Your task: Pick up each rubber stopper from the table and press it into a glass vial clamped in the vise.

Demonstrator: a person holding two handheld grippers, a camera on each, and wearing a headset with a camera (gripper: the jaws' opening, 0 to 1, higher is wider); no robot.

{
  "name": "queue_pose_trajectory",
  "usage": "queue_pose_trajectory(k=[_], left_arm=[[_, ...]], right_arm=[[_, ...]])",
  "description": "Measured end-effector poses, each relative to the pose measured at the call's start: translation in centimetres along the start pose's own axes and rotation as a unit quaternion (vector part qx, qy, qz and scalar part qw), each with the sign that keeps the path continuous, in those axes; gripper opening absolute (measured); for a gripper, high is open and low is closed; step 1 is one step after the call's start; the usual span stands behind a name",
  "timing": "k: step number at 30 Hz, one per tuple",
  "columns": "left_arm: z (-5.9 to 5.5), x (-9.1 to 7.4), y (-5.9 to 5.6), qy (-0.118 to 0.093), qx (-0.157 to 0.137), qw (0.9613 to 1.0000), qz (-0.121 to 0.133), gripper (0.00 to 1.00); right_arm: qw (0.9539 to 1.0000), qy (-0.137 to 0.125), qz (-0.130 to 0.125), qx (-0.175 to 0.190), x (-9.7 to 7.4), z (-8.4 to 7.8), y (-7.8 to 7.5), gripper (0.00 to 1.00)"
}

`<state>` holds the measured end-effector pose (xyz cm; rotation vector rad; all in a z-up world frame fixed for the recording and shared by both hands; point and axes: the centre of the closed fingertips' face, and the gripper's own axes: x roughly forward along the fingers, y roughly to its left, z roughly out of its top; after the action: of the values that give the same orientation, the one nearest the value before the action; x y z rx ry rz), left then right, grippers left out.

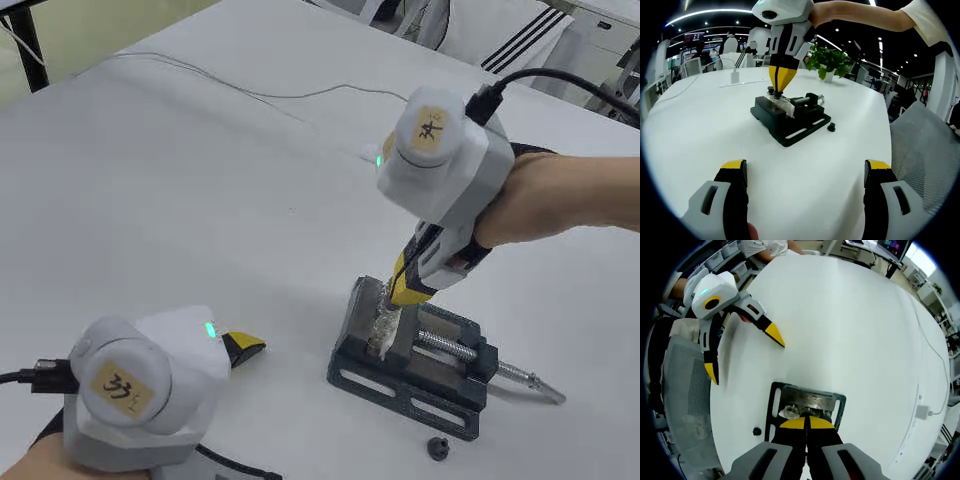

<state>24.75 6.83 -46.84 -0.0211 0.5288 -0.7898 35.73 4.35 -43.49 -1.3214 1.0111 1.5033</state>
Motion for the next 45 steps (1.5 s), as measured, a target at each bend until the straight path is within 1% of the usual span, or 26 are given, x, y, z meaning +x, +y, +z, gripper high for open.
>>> queue_pose_trajectory(k=[1, 2, 3, 5, 7, 9, 10, 11, 12, 13, 14, 15, 16, 18, 20, 21, 25, 26, 27, 28, 31, 37, 42, 45], left_arm=[[0.1, 0.0, 0.0, 0.0, 0.001, 1.0, 0.0, 0.97], [0.3, -0.1, 0.0, -0.002, 0.001, 1.0, 0.0, 0.97], [0.4, -0.1, 0.0, -0.003, 0.001, 1.0, 0.0, 0.97], [0.7, -0.2, 0.1, -0.006, 0.003, 1.0, 0.003, 0.97], [1.0, -0.3, 0.2, -0.008, 0.004, 0.9999, 0.006, 0.97], [1.3, -0.5, 0.1, -0.01, 0.004, 0.9999, 0.007, 0.97], [1.5, -0.7, 0.1, -0.012, 0.004, 0.9999, 0.009, 0.97], [1.6, -0.8, 0.1, -0.012, 0.005, 0.9999, 0.01, 0.97], [1.9, -1.0, 0.1, -0.016, 0.005, 0.9998, 0.013, 0.97], [2.0, -1.1, 0.0, -0.016, 0.004, 0.9998, 0.013, 0.97], [2.1, -1.2, -0.1, -0.016, 0.005, 0.9998, 0.014, 0.97], [2.3, -1.4, -0.1, -0.017, 0.009, 0.9997, 0.018, 0.97], [2.4, -1.6, -0.2, -0.017, 0.009, 0.9996, 0.018, 0.97], [2.6, -2.0, -0.3, -0.02, 0.012, 0.9994, 0.024, 0.97], [2.7, -2.5, -0.2, -0.02, 0.013, 0.9993, 0.028, 0.97], [2.7, -2.6, -0.2, -0.02, 0.014, 0.9993, 0.029, 0.97], [2.6, -3.2, -0.2, -0.015, 0.02, 0.9991, 0.033, 0.97], [2.6, -3.3, -0.2, -0.015, 0.02, 0.9991, 0.034, 0.97], [2.7, -3.4, -0.1, -0.015, 0.021, 0.999, 0.036, 0.97], [2.7, -3.5, -0.1, -0.015, 0.023, 0.9989, 0.037, 0.97], [3.0, -3.5, 0.0, -0.017, 0.024, 0.9988, 0.04, 0.97], [3.0, -3.3, -0.3, -0.016, 0.027, 0.9988, 0.038, 0.97], [2.8, -3.2, -0.4, -0.012, 0.029, 0.9989, 0.035, 0.97], [2.7, -3.2, -0.5, -0.011, 0.029, 0.9989, 0.034, 0.97]], right_arm=[[0.9998, -0.001, 0.001, 0.019, 0.0, 0.0, 0.0, 0.0], [0.9999, 0.002, 0.0, 0.011, 0.0, 0.0, 0.1, 0.0], [0.9999, 0.004, -0.004, 0.012, 0.1, 0.1, 0.1, 0.0], [0.9999, 0.01, -0.013, -0.005, 0.1, 0.1, 0.3, 0.0], [0.9998, 0.008, -0.013, 0.013, 0.0, 0.0, 0.4, 0.0], [0.9998, 0.006, -0.014, 0.01, 0.0, -0.1, 0.3, 0.0], [0.9996, 0.001, -0.019, 0.022, -0.1, -0.1, 0.4, 0.0], [0.9997, 0.0, -0.02, 0.016, -0.1, -0.1, 0.5, 0.0], [0.9996, -0.004, -0.023, 0.018, -0.1, -0.2, 0.5, 0.0], [0.9992, -0.009, -0.025, 0.029, -0.1, -0.2, 0.5, 0.0], [0.9992, -0.012, -0.026, 0.027, -0.2, -0.2, 0.4, 0.0], [0.9989, -0.022, -0.028, 0.03, -0.2, -0.2, 0.4, 0.0], [0.9975, -0.037, -0.029, 0.053, -0.2, -0.1, 0.4, 0.0], [0.9963, -0.057, -0.032, 0.057, -0.3, -0.2, 0.4, 0.0], [0.9934, -0.079, -0.034, 0.075, -0.3, -0.3, 0.4, 0.0], [0.9937, -0.079, -0.035, 0.071, -0.4, -0.4, 0.4, 0.0], [0.9921, -0.085, -0.036, 0.085, -0.4, -0.2, 0.4, 0.0], [0.9923, -0.084, -0.038, 0.083, -0.4, -0.1, 0.4, 0.0], [0.994, -0.079, -0.047, 0.059, -0.5, -0.1, 0.3, 0.0], [0.9941, -0.079, -0.049, 0.056, -0.4, 0.0, 0.4, 0.0], [0.993, -0.084, -0.052, 0.065, -0.5, -0.1, 0.3, 0.0], [0.9898, -0.112, -0.056, 0.069, -0.5, -0.2, 0.3, 0.0], [0.9883, -0.121, -0.057, 0.073, -0.4, -0.1, 0.3, 0.0], [0.9882, -0.123, -0.061, 0.069, -0.4, -0.1, 0.3, 0.0]])
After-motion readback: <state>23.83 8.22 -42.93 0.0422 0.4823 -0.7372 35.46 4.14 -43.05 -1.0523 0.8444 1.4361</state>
